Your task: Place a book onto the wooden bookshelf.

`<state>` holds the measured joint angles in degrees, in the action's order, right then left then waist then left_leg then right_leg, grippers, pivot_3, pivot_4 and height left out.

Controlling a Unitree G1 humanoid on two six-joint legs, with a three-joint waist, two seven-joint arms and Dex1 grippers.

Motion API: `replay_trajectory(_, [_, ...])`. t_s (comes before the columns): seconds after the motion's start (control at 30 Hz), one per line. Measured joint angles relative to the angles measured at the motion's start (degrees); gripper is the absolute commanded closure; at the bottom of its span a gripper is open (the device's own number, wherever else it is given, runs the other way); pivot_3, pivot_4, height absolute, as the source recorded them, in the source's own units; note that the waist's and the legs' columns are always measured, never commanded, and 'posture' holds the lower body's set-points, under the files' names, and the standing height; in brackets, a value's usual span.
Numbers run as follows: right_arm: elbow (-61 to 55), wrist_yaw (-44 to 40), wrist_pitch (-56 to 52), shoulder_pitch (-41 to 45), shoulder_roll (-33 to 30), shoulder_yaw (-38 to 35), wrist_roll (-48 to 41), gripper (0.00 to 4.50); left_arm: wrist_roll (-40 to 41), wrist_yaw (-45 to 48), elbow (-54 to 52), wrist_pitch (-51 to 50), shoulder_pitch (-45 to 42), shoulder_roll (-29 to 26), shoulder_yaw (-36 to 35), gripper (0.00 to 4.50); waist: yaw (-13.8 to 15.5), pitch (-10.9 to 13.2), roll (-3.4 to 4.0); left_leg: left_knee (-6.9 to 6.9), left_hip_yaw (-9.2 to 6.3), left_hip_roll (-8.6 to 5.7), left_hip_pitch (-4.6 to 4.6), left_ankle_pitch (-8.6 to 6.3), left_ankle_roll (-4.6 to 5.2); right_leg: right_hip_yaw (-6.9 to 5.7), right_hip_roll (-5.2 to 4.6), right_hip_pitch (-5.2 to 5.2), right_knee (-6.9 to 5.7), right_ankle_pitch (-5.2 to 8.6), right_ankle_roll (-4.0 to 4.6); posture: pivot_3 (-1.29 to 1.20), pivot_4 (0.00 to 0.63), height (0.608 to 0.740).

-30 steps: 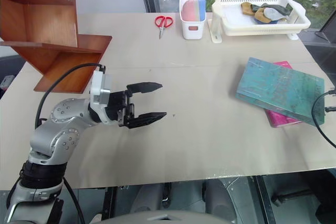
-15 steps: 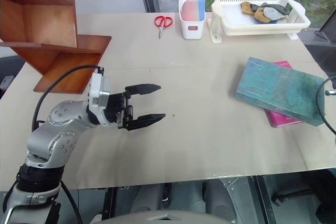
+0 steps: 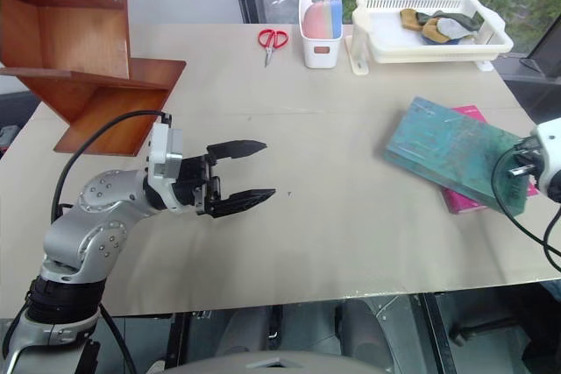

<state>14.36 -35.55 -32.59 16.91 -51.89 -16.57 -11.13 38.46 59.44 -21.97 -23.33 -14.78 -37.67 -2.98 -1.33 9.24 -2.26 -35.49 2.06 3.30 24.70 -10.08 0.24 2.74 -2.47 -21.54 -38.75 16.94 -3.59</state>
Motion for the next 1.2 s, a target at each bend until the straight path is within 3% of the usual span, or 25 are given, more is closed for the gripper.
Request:
replay_trajectory(0.17, [-2.3,2.4,-3.4,2.1,3.7,0.2,0.2,4.44,0.0,-0.2,0.0,0.0,0.0,0.0,0.0,0.0,-1.1,-0.1,-0.09,-0.15,-0.04,0.05,-0.08,0.0,0.0,0.0,0.06,0.12,-0.02,0.0,0.0,0.0,0.15,0.74])
replay_trajectory(0.43, [1.3,3.4,-2.9,3.6,3.3,-1.1,0.3,4.44,0.0,-1.0,0.0,0.0,0.0,0.1,0.0,0.0,-0.6,-0.1,-0.09,-0.5,-0.08,0.04,-0.02,-0.03,0.05,-0.02,0.03,0.25,-0.03,-0.01,0.01,0.0,0.15,0.74])
replay_trajectory(0.7, [3.9,7.7,-3.7,8.1,2.1,-5.9,-0.9,4.44,0.0,-1.0,0.0,0.0,0.2,0.0,-0.1,0.0,-0.5,0.4,0.65,-0.43,0.13,0.0,0.15,-0.08,0.12,0.2,0.02,-0.05,-0.09,-0.03,-0.04,0.0,0.15,0.74])
replay_trajectory(0.87, [18.0,11.1,-2.2,17.7,-0.4,-4.8,1.8,4.44,0.0,-0.8,0.0,0.1,0.1,0.0,-0.1,0.0,-0.7,0.4,0.68,-0.26,0.29,-0.01,0.13,-0.1,0.15,0.31,0.03,-0.11,0.0,-0.03,-0.04,0.0,0.15,0.74])
replay_trajectory(1.2, [44.4,8.9,-6.4,31.2,-4.3,-3.6,1.8,4.44,0.0,-1.9,-1.2,0.1,1.8,-0.3,-1.1,0.0,-0.8,0.6,0.97,-0.05,0.46,-0.02,0.12,-0.13,0.2,0.43,0.02,-0.14,0.24,-0.03,-0.04,0.0,0.15,0.74])
